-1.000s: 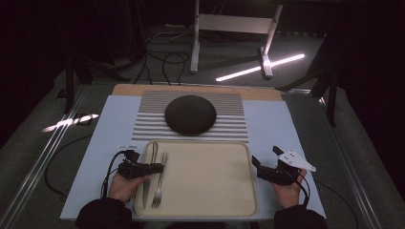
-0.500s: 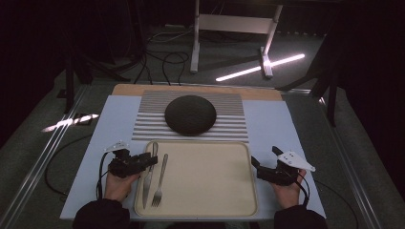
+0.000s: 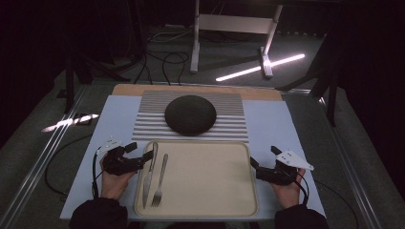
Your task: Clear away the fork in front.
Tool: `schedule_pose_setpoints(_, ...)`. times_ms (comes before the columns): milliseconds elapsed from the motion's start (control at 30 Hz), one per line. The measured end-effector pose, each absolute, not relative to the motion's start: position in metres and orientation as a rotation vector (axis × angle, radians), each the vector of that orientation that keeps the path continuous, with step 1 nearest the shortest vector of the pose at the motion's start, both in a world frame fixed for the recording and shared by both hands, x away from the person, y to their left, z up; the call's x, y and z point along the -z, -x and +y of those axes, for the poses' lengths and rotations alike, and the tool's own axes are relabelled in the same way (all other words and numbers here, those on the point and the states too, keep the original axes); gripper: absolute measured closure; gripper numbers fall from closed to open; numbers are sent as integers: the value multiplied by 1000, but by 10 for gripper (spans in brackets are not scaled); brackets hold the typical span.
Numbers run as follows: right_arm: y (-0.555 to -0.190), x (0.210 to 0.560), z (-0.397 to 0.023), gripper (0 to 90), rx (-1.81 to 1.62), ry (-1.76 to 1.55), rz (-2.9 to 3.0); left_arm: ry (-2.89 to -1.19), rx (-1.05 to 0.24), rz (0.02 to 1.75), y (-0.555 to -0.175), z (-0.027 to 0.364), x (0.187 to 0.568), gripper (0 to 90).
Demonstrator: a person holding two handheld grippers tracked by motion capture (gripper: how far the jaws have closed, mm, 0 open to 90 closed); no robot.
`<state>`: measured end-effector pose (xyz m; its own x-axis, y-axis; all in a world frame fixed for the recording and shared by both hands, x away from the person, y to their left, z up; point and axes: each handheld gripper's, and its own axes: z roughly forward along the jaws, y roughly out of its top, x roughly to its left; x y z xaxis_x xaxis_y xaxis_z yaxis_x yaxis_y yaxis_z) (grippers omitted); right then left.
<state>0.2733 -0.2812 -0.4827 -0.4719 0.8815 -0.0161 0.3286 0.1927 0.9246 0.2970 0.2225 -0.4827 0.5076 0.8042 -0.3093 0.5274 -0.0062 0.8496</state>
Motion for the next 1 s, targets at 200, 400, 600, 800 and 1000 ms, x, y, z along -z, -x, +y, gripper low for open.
schedule_pose_setpoints(200, -273, 485, -280, 87, -1247, -1121, 1921, -1716, -380, 1132, -299, 219, 479, 0)
schedule_pose_setpoints(400, -273, 489, -280, 87, -1236, -1129, 1919, -1724, -407, 1131, -304, 217, 475, 0)
schedule_pose_setpoints(600, -272, 491, -282, 87, -1213, -1131, 1904, -1712, -447, 1126, -314, 216, 464, 0)
schedule_pose_setpoints(800, -272, 491, -285, 87, -1218, -1145, 1890, -1706, -480, 1116, -324, 213, 454, 0)
schedule_pose_setpoints(1000, -273, 492, -285, 87, -1218, -1144, 1890, -1704, -512, 1112, -334, 208, 445, 0)
